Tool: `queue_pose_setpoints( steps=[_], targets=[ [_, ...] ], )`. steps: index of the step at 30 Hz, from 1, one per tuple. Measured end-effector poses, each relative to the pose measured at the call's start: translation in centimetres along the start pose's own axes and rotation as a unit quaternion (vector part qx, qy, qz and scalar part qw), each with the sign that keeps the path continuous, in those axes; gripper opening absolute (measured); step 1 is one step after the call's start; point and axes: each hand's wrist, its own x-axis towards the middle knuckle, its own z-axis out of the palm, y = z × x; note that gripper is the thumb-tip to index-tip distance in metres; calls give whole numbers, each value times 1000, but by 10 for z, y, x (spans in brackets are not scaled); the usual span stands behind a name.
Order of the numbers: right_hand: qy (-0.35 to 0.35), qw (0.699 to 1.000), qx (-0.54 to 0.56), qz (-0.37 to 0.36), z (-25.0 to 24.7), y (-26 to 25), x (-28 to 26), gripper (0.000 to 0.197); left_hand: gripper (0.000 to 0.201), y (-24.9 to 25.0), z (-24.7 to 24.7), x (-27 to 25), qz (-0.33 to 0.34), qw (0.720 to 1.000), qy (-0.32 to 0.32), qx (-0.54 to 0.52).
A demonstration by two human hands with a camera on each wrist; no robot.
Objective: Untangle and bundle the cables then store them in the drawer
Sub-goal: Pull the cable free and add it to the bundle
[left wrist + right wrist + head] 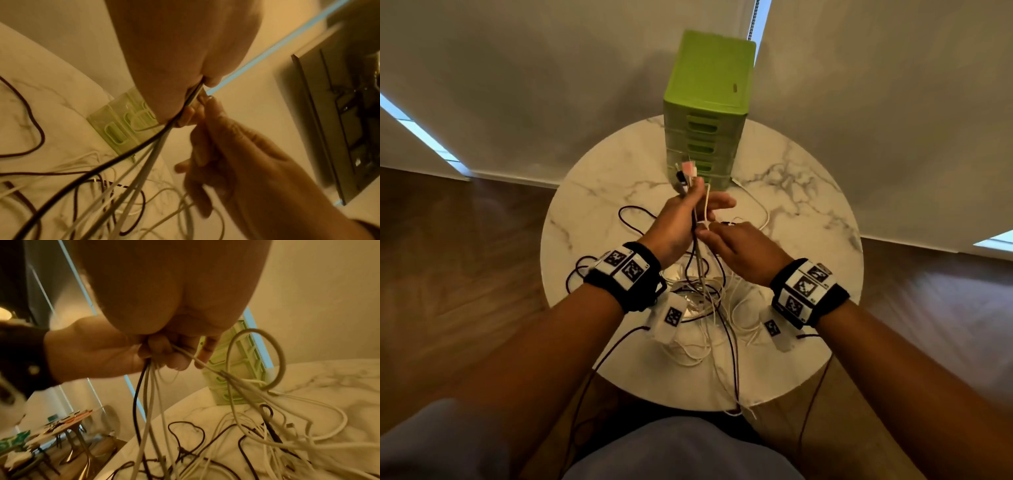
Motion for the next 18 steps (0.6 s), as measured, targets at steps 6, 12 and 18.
queue_pose_setpoints(
  steps=[6,12,18],
  targets=[
    [-40,988,134,68,9,10,-23,42,41,19,-3,0,41,988,41,-140],
    [-92,981,123,115,1,34,-39,49,43,38,-27,-8,74,975,48,-205],
    [-217,951,23,221,-11,72,-55,54,43,79,-59,-9,165,952,107,-235]
  ],
)
